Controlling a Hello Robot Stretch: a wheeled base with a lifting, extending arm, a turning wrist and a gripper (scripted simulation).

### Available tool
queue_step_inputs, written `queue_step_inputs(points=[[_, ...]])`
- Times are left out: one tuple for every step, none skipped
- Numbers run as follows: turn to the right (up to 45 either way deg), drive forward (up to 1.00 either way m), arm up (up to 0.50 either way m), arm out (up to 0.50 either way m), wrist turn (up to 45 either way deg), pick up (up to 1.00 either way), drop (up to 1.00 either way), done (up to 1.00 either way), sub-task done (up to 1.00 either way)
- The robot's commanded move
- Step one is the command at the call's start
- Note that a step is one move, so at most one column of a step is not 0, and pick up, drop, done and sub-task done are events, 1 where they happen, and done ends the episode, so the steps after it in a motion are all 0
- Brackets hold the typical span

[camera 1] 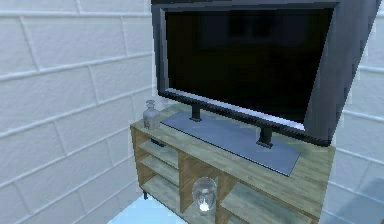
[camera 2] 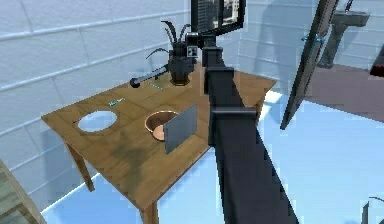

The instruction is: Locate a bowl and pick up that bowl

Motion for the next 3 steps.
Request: queue_step_inputs(points=[[0.0, 0.0, -0.26, 0.0, 0.0, 0.0, 0.0, 0.0, 0.0], [0.0, 0.0, 0.0, 0.0, 0.0, 1.0, 0.0, 0.0, 0.0], [0.0, 0.0, 0.1, 0.0, 0.0, 0.0, 0.0, 0.0, 0.0]])
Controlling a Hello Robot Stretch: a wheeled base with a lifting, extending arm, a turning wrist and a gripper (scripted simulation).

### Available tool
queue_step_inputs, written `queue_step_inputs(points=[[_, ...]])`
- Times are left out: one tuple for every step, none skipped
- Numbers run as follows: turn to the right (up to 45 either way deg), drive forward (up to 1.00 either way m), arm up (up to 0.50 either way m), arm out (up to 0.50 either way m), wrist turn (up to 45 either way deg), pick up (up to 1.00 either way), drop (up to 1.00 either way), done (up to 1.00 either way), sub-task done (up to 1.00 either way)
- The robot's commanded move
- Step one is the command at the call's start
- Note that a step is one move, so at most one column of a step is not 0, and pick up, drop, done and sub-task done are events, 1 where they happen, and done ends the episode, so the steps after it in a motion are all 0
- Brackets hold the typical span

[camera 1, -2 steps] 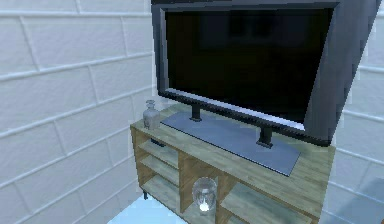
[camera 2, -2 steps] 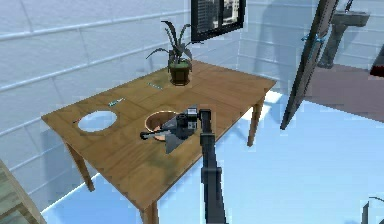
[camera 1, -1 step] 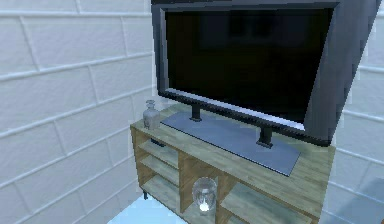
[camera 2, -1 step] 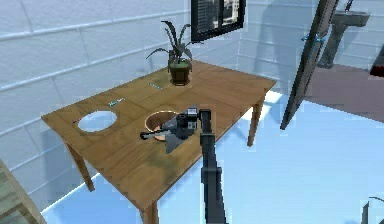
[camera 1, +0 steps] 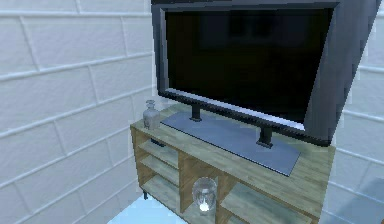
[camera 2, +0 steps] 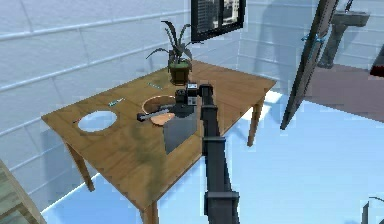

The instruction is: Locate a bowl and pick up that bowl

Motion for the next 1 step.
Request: queue_step_inputs(points=[[0.0, 0.0, 0.0, 0.0, 0.0, 0.0, 0.0, 1.0, 0.0]])
